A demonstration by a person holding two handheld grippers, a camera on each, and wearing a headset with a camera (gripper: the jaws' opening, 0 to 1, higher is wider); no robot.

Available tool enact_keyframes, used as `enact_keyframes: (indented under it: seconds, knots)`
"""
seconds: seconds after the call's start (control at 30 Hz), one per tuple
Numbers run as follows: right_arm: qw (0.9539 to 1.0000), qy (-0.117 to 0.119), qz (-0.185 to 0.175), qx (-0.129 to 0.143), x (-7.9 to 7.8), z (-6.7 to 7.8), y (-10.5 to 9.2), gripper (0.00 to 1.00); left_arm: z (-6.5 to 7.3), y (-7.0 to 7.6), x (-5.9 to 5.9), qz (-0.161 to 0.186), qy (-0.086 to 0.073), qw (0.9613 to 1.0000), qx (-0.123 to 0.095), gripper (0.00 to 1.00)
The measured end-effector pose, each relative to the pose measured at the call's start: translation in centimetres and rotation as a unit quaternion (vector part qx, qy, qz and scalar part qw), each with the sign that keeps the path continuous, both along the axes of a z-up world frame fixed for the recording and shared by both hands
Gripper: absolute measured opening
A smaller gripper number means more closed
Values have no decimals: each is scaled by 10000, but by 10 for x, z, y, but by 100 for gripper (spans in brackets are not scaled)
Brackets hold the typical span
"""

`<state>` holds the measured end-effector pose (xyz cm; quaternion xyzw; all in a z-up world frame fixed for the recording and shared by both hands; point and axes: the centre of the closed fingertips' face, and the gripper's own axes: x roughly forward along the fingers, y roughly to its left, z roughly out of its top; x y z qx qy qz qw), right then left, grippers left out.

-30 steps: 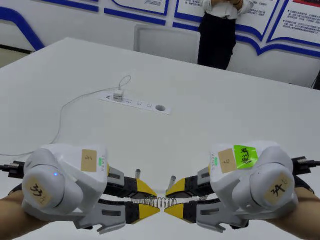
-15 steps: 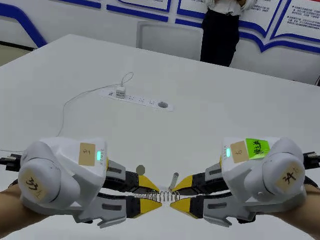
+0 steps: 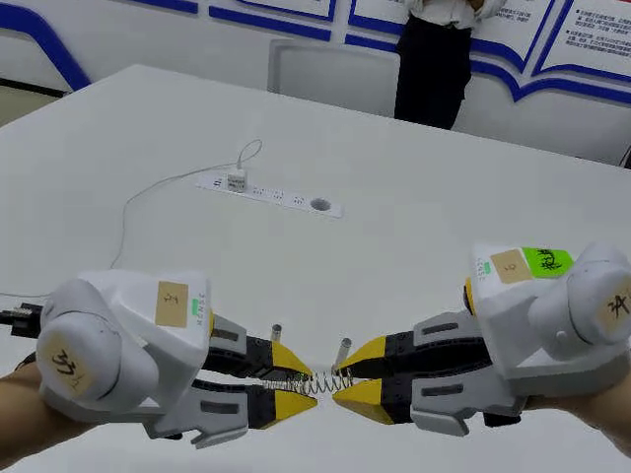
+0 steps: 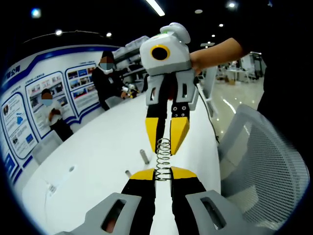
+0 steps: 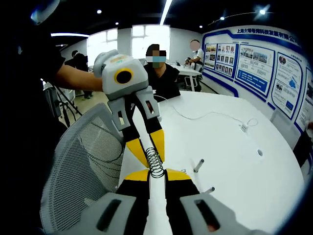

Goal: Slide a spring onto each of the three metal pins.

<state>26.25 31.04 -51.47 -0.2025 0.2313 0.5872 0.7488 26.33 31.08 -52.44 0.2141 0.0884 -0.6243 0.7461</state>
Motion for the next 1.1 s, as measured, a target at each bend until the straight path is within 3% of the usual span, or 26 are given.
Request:
enact_keyframes:
  seconds: [0.4, 0.6, 1.1]
  knots:
    - [9994, 123, 14, 335, -3, 10, 10, 11, -1, 2, 1, 39, 26, 10000, -29, 10]
    - [9967, 219, -3, 786, -2, 26, 23, 11, 0, -1, 1, 42, -20, 10000, -49, 10]
    - [9958, 78, -172, 901, 6, 33, 36, 10, 5, 4, 10, 286, 1, 9994, -190, 11]
